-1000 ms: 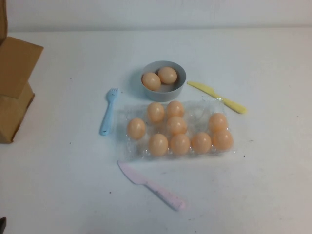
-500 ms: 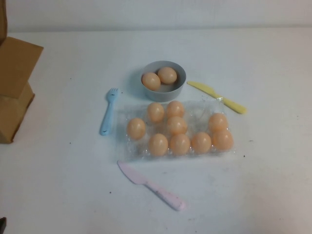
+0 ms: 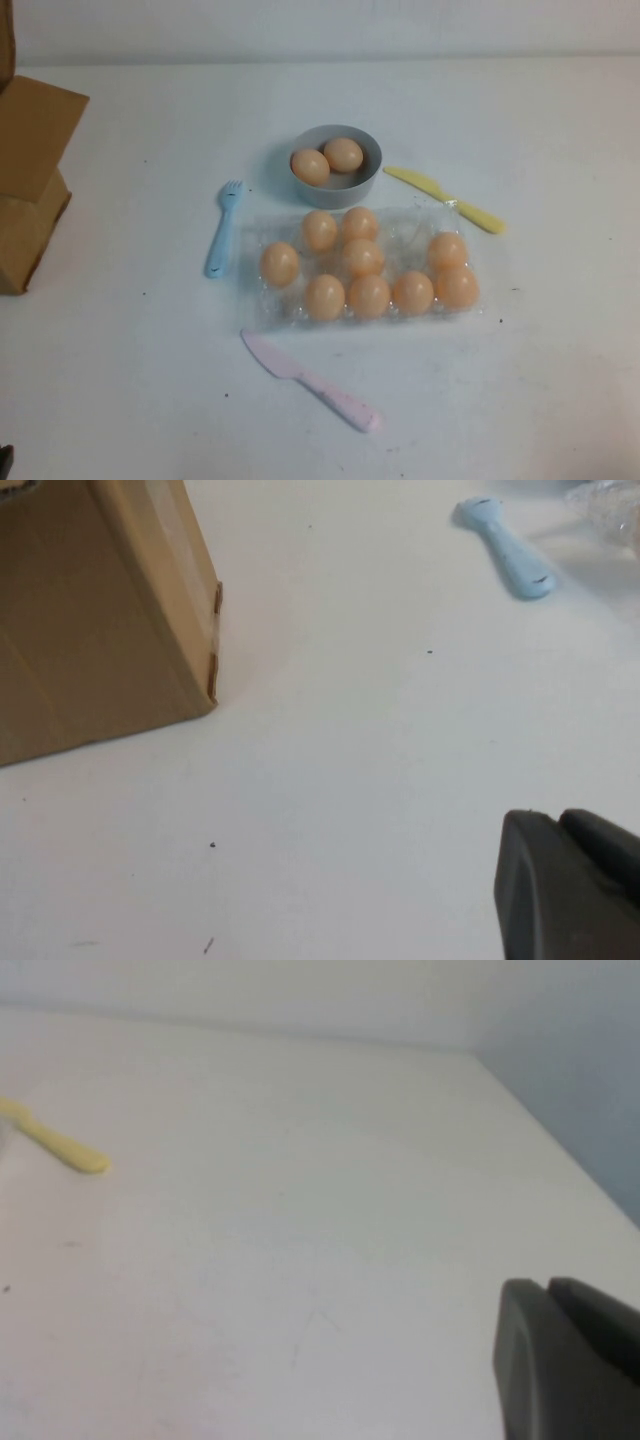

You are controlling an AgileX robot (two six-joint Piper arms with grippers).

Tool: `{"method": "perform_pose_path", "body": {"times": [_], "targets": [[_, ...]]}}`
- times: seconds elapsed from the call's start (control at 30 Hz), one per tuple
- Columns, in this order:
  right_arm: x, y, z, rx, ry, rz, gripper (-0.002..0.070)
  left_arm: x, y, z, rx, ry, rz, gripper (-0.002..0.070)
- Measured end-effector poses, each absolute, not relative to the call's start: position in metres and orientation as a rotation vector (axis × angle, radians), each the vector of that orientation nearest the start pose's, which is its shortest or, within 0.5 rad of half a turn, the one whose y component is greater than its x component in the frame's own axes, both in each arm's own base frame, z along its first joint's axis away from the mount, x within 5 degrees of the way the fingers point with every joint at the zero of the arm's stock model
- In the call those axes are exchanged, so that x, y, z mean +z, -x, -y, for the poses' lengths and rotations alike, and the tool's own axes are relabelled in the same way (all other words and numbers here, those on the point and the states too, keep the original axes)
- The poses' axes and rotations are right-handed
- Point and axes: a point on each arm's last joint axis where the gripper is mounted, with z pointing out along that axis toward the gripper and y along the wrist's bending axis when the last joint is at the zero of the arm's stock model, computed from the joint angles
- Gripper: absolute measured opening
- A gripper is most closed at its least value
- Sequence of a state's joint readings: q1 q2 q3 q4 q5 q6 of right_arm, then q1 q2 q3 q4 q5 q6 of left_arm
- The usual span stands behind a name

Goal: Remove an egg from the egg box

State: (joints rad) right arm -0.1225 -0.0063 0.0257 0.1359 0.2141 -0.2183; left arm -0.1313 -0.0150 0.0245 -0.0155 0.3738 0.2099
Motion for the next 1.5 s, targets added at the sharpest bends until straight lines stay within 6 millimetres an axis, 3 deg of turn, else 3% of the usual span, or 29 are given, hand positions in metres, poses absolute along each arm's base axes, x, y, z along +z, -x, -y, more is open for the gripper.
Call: {"method": "perform_pose_path", "body": {"times": [0.27, 0.53, 1.5], "targets": [[0.173, -0.053, 0.002, -0.092, 0.010, -1.853, -0.0016, 0.172, -0.052, 0.007, 0.039, -0.308, -1.841, -0.0003], [0.173, -0.053, -0.004, -0.016, 0.110, -1.855, -0.0016, 0.172, -0.052, 0.007, 0.039, -0.308, -1.841, -0.0003], [0.173, -0.053, -0.005, -0.003, 0.112, -1.855, -0.0016, 0.172, -0.052, 0.007, 0.039, -0.308, -1.841, -0.0003]]}}
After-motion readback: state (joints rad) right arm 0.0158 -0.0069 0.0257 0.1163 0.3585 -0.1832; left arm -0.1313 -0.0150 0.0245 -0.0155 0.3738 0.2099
